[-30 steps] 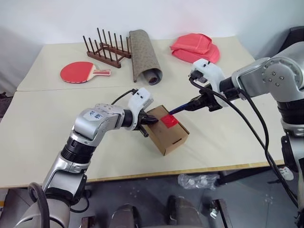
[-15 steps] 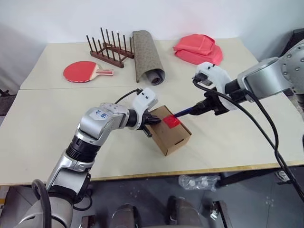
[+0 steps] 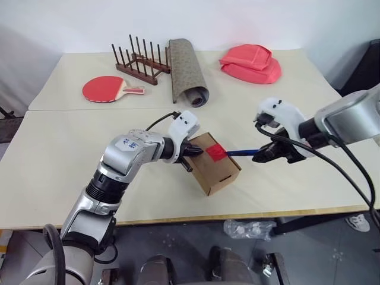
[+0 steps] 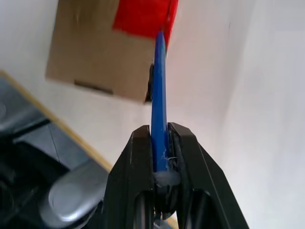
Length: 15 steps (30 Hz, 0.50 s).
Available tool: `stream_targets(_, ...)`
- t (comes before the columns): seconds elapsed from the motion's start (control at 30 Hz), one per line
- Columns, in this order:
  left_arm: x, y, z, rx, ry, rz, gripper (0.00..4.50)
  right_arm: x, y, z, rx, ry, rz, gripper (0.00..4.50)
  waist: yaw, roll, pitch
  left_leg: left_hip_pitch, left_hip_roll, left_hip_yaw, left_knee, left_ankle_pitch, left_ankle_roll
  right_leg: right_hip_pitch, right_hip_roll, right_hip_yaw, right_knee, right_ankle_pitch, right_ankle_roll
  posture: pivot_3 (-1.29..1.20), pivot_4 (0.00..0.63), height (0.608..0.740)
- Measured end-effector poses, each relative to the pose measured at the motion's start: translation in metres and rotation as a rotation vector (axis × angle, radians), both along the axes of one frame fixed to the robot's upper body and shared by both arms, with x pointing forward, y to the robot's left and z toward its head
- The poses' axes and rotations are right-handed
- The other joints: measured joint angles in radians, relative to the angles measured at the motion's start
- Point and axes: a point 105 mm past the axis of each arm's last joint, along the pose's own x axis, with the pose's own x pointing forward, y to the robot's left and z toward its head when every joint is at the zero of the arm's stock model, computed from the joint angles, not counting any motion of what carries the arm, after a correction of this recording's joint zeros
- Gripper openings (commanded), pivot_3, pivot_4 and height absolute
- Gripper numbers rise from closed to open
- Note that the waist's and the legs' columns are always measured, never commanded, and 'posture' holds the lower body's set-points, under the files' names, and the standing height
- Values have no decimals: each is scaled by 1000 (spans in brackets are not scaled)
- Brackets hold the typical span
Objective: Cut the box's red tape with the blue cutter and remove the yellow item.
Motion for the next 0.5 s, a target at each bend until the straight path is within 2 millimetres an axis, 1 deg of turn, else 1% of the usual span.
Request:
stream_targets(0.1,1,2,0,1,1,6,0,-9,-7,-1,5,35,11,161,0,0,0,0,1,0,0,-2,2,0,0,0,-1,0,0,0,150,740)
stream_targets(0.17,1,3,-1,3,2,10,0,-11,-10,2,16,31,15,161,0,0,0,0,4,0,0,-3,5,0,0,0,-1,1,-1,0,150,740)
stream_targets(0.3,3,4,0,4,3,14,0,-11,-11,5,26,10,32,161,0,1,-1,-1,5,0,0,-3,4,0,0,-1,-2,2,-2,0,150,740)
stream_targets(0.33,3,4,0,4,3,14,0,-11,-12,9,44,0,37,161,0,1,-1,-1,5,0,0,-3,4,0,0,-1,-2,2,-2,0,150,740)
stream_targets(0.4,3,4,-1,4,4,15,0,-10,-12,22,92,-45,49,161,0,2,-1,-1,5,0,0,-3,3,0,0,-2,-2,2,-2,0,150,740)
stream_targets(0.47,3,4,-1,-1,6,18,0,-6,-13,41,193,-147,72,161,0,1,-1,-1,3,0,0,-3,3,0,2,-3,-3,2,-2,0,150,740)
stream_targets(0.5,4,5,0,-11,8,22,0,-1,-18,51,243,-215,62,161,-1,0,-2,-1,3,0,0,-3,2,0,2,-3,-4,3,-3,0,150,740)
